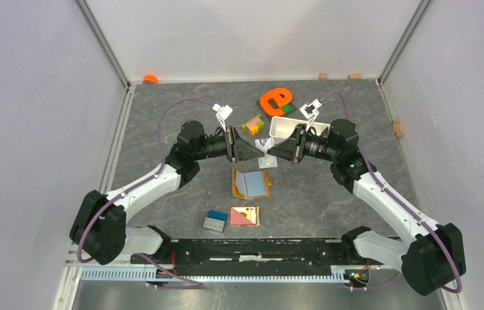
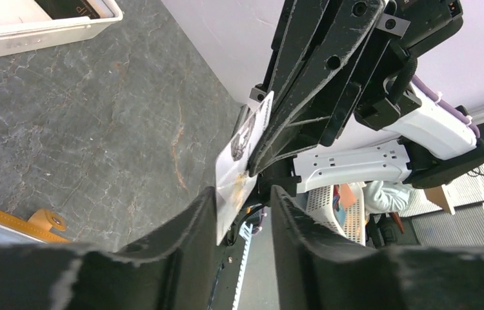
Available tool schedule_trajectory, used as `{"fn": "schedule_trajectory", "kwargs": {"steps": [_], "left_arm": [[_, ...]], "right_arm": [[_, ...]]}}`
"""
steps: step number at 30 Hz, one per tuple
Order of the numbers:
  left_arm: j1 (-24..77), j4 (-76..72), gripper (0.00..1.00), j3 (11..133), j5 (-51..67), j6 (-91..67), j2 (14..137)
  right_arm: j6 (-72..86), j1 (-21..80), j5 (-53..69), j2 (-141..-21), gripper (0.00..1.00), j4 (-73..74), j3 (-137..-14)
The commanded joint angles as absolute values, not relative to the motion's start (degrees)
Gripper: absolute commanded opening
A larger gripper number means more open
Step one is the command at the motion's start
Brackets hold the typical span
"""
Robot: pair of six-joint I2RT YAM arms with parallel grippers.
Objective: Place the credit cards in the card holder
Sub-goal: Pick up the credit card from the storage box, then insert the credit card into the card holder.
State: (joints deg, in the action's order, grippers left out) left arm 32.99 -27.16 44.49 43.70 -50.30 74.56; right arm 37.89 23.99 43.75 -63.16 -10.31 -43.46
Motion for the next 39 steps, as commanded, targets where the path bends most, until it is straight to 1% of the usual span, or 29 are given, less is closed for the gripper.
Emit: {"fn": "schedule_trajectory", "kwargs": {"steps": [1, 3, 4, 5, 7, 8, 9, 10, 11, 13, 16, 19, 21, 24, 29, 31, 39], "left_arm": [[33.66, -32.74, 0.38, 44.12, 45.55, -53.53, 75.21], [33.79, -32.74, 0.31, 44.05, 45.36, -53.44, 75.20], [33.82, -32.69, 0.24, 44.03, 45.26, -53.48, 75.24], [33.84, -32.74, 0.18, 44.02, 45.20, -53.52, 75.26], [34.06, -32.76, 0.06, 43.69, 44.71, -53.69, 75.33], [34.27, -32.89, 0.02, 43.49, 44.44, -53.70, 75.46], [34.56, -33.04, 0.02, 43.22, 43.88, -53.70, 75.46], [34.80, -33.03, 0.02, 42.80, 42.71, -53.62, 75.38], [34.93, -32.89, 0.02, 42.34, 41.82, -53.50, 75.24], [34.99, -29.44, 0.02, 42.25, 39.20, -52.12, 75.48], [35.02, -19.43, 0.02, 43.68, 34.94, -48.08, 76.34], [35.12, -10.86, 0.02, 46.02, 32.71, -45.62, 78.33], [35.41, -5.38, 0.02, 48.13, 32.03, -44.15, 80.53], [35.94, 1.42, 0.02, 50.30, 31.77, -42.87, 83.92], [36.04, 11.08, 0.02, 51.51, 28.00, -39.79, 86.92], [35.96, 13.06, 0.02, 51.17, 27.32, -38.97, 87.12], [34.58, 14.84, 0.02, 47.14, 25.67, -38.16, 85.09]], "right_arm": [[39.71, 23.98, 45.97, -61.35, 0.00, -13.36, -42.37], [39.81, 23.97, 46.19, -61.23, 0.00, -13.35, -42.15], [39.60, 23.96, 46.03, -61.13, 0.00, -13.11, -42.23], [39.20, 23.99, 45.83, -61.11, 0.00, -12.42, -42.32], [37.77, 23.99, 45.08, -61.11, 0.04, -10.61, -42.54], [36.84, 23.98, 44.48, -61.04, 0.08, -9.65, -42.54], [35.71, 23.99, 43.60, -60.94, 0.16, -8.71, -42.52], [34.33, 23.92, 42.25, -60.69, 0.28, -7.08, -42.45], [32.54, 23.99, 39.91, -60.49, 0.34, -5.39, -42.32], [28.14, 23.98, 33.97, -60.02, 0.52, -0.61, -42.45], [22.79, 24.13, 23.87, -59.01, 0.67, 6.28, -41.50], [20.81, 24.66, 16.83, -57.86, 0.75, 8.14, -39.23], [20.65, 25.48, 12.55, -57.66, 0.78, 8.77, -37.72], [21.49, 26.83, 9.04, -58.89, 0.77, 8.90, -35.82], [22.28, 34.62, 0.47, -62.09, 0.77, 7.19, -34.60], [22.73, 37.67, -4.38, -63.84, 0.77, 7.46, -35.43], [22.64, 48.73, -12.89, -74.14, 0.78, 6.73, -40.48]]}}
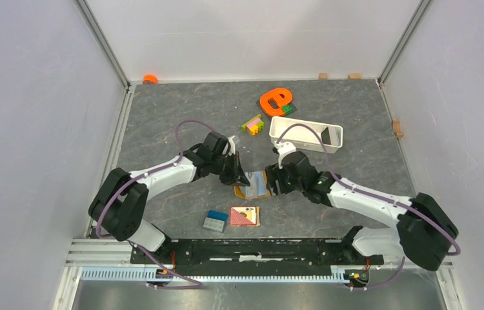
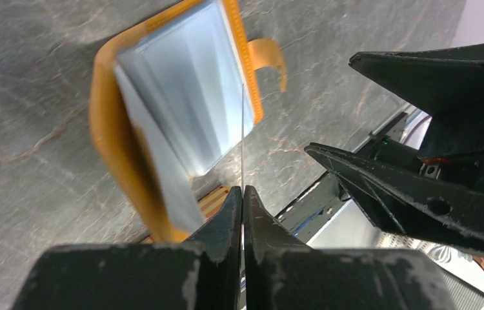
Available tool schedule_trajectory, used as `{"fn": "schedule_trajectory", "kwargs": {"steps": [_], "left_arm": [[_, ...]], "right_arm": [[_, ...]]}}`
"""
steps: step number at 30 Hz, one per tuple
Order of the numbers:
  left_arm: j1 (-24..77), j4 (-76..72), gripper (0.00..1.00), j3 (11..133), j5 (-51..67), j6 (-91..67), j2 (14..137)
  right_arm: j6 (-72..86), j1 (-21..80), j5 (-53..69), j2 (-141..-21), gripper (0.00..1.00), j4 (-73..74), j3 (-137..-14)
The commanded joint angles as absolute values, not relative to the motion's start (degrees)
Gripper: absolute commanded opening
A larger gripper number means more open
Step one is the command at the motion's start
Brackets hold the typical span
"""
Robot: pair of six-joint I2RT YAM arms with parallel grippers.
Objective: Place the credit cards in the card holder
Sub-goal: Insert the credit card into the card holder.
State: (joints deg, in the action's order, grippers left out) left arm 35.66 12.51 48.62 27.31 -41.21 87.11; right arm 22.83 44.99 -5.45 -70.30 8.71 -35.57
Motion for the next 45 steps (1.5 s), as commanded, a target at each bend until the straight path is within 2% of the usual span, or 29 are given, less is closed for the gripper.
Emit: {"fn": "schedule_trajectory", "kwargs": {"steps": [1, 8, 15, 19, 26, 32, 45], "left_arm": [[34.22, 14.90, 0.02, 46.67, 25.45, -38.07, 85.00], [31.34, 12.72, 0.02, 42.96, 26.02, -39.55, 83.27], [30.96, 9.05, 0.02, 40.54, 27.48, -41.13, 83.37], [30.55, 6.90, 0.02, 39.75, 27.82, -42.32, 83.71], [29.29, 2.17, 0.02, 37.72, 29.24, -45.97, 83.93], [27.55, -3.16, 0.02, 35.83, 32.18, -49.21, 84.63], [26.81, -7.82, 0.02, 35.19, 35.57, -50.98, 86.94]], "right_arm": [[22.67, 49.59, -14.06, -75.64, 0.79, 6.82, -41.62], [22.72, 52.86, -21.43, -84.93, 0.77, 9.23, -47.95], [24.14, 53.10, -26.51, -89.88, 0.63, 12.84, -49.92], [24.51, 53.06, -27.40, -91.72, 0.51, 13.51, -50.17], [24.95, 53.17, -28.59, -93.64, 0.21, 14.43, -50.18], [25.51, 53.09, -29.40, -94.98, 0.01, 15.69, -50.27], [25.67, 53.18, -29.79, -96.37, 0.00, 16.66, -50.70]]}}
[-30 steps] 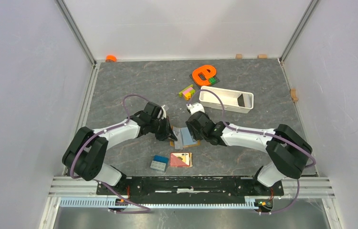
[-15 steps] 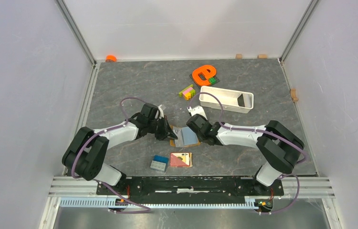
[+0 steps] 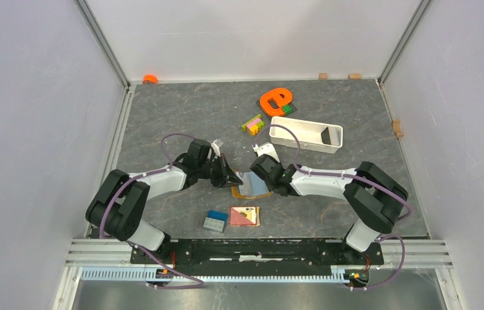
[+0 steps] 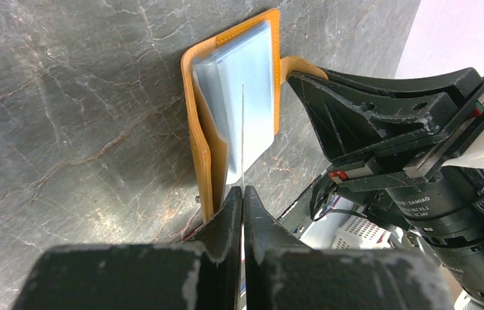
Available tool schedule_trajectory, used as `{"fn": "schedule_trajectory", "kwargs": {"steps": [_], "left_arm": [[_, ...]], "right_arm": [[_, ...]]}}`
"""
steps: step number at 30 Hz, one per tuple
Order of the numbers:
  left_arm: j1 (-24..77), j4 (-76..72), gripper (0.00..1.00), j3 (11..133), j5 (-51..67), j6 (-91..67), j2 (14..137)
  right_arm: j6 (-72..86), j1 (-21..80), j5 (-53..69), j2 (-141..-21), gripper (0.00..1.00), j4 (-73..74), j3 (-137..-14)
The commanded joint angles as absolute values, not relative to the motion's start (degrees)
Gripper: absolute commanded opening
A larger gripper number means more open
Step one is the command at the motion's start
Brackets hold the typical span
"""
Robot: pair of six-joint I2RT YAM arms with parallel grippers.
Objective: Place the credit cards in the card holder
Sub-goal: Insert the credit card into the card holder.
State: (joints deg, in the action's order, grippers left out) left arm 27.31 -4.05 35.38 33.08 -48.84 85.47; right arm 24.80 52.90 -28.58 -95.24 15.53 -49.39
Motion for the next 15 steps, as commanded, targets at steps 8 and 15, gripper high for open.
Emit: {"fn": "schedule_trajectory", "kwargs": {"steps": [8, 15], "left_arm": [[25.86, -7.12, 0.02, 34.49, 34.51, -50.36, 88.24], [25.49, -7.38, 0.02, 34.36, 34.76, -49.88, 89.02]], "right_arm": [[25.84, 53.17, -30.05, -96.67, 0.00, 17.28, -51.04], [25.73, 53.10, -29.95, -97.25, 0.00, 17.72, -51.50]]}}
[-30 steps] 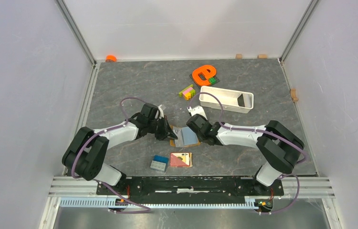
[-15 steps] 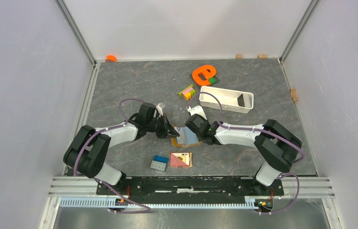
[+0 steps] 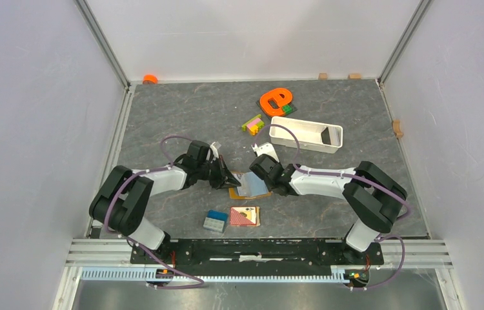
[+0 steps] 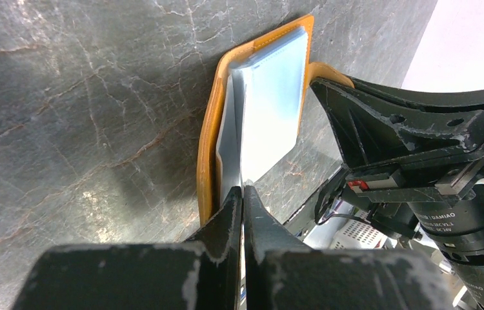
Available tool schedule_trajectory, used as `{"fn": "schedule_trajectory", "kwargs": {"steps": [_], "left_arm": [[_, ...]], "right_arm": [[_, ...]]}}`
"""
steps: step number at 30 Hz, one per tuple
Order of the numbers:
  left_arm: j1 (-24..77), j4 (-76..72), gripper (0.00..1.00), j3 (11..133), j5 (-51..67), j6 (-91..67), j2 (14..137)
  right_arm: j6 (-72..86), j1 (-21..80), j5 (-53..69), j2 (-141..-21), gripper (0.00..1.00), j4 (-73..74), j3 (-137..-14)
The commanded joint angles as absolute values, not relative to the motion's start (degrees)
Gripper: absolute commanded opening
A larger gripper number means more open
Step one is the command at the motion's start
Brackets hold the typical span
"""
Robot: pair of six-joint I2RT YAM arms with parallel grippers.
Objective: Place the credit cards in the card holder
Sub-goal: Insert the credit card into the card holder.
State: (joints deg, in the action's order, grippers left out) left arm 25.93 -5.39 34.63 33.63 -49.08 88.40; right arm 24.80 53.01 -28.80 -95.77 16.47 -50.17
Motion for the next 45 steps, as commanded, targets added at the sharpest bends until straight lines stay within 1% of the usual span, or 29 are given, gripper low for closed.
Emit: {"fn": "schedule_trajectory", "kwargs": {"steps": [1, 24, 40, 45], "left_arm": [[25.49, -7.55, 0.02, 34.33, 34.80, -49.83, 89.14], [25.41, -10.00, 0.02, 34.95, 36.73, -48.17, 94.23], [25.41, -16.03, 0.02, 33.98, 37.44, -50.02, 97.86], [25.40, -18.24, 0.02, 32.96, 35.82, -51.06, 97.41]], "right_arm": [[25.67, 53.09, -29.95, -97.29, 0.00, 17.83, -51.55], [25.61, 53.15, -28.73, -98.71, 0.00, 18.39, -52.47], [25.43, 53.16, -27.49, -99.02, 0.00, 18.28, -52.47], [25.44, 53.10, -26.55, -98.88, 0.00, 18.11, -52.38]]}}
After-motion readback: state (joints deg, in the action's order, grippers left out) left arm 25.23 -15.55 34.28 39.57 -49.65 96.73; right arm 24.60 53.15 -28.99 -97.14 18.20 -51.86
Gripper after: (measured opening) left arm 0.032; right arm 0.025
